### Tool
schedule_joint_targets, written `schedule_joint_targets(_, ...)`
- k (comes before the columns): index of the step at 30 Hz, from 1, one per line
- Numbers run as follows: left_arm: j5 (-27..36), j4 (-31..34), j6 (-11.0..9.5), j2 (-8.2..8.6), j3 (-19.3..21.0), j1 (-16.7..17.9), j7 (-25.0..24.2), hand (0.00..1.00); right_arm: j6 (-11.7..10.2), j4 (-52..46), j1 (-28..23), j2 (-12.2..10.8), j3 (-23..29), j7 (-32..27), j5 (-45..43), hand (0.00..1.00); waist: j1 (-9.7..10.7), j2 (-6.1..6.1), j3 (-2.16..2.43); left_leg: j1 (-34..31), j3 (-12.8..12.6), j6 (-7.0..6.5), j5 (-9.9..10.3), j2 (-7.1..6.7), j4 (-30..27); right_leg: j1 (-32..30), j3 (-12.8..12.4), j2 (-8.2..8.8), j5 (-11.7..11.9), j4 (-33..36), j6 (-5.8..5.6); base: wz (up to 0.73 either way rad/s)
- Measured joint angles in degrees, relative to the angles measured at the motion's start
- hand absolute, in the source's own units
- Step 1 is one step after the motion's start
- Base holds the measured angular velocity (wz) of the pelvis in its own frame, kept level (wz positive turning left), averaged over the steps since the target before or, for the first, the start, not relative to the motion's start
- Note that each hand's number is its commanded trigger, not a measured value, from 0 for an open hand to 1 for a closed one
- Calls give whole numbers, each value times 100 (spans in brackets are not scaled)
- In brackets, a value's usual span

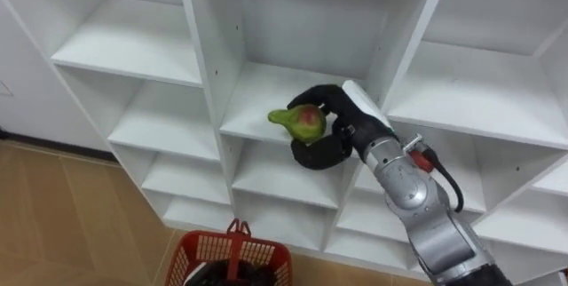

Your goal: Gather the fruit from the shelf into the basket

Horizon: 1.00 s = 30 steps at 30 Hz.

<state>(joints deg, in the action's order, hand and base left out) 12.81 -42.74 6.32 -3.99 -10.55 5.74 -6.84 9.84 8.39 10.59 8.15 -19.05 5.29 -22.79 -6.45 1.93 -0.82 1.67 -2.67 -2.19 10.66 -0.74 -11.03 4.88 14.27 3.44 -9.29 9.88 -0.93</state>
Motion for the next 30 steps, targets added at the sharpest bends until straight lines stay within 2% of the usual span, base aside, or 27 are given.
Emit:
schedule_joint_targets(7,3,-174,0,65,-113,-31,-2,100,-7,-491,-173,-6,16,236,11,100,159,-5,1,20,-84,-1,0,6,21,-23,-34,-2,0,-7,0,-4)
schedule_joint_targets(14,112,-173,0,61,-96,-137,18,100,-35,-543,-556,-84,25,304,73,100,214,-60,2,91,-198,-3,1,18,58,-17,-177,-12,0,-5,0,-9)
schedule_joint_targets(17,121,-174,0,53,-96,-143,21,100,-35,-543,-635,-89,25,309,79,100,318,-87,18,93,-204,-4,2,20,62,-16,-187,-17,0,-4,0,0)
schedule_joint_targets(20,121,-170,0,83,-99,-157,21,100,-35,-543,-759,-82,24,370,82,100,368,-140,53,106,-228,-4,2,25,60,-12,-218,-22,0,-4,1,-4)
schedule_joint_targets(23,122,-164,0,82,-99,-167,22,100,-32,-511,-870,-84,22,419,90,100,453,-167,52,115,-244,-3,2,32,61,-9,-235,-27,1,-4,1,-1)
schedule_joint_targets(27,122,-193,0,92,-118,-173,21,100,-31,-165,-1011,-79,13,416,265,100,448,-159,46,203,-332,-2,3,47,158,7,-340,-50,1,0,2,-11)
schedule_joint_targets(30,119,-219,0,72,-155,-180,24,100,-30,28,-1125,-68,8,415,267,100,447,-114,19,201,-334,-2,3,47,161,2,-344,-51,1,0,2,-2)
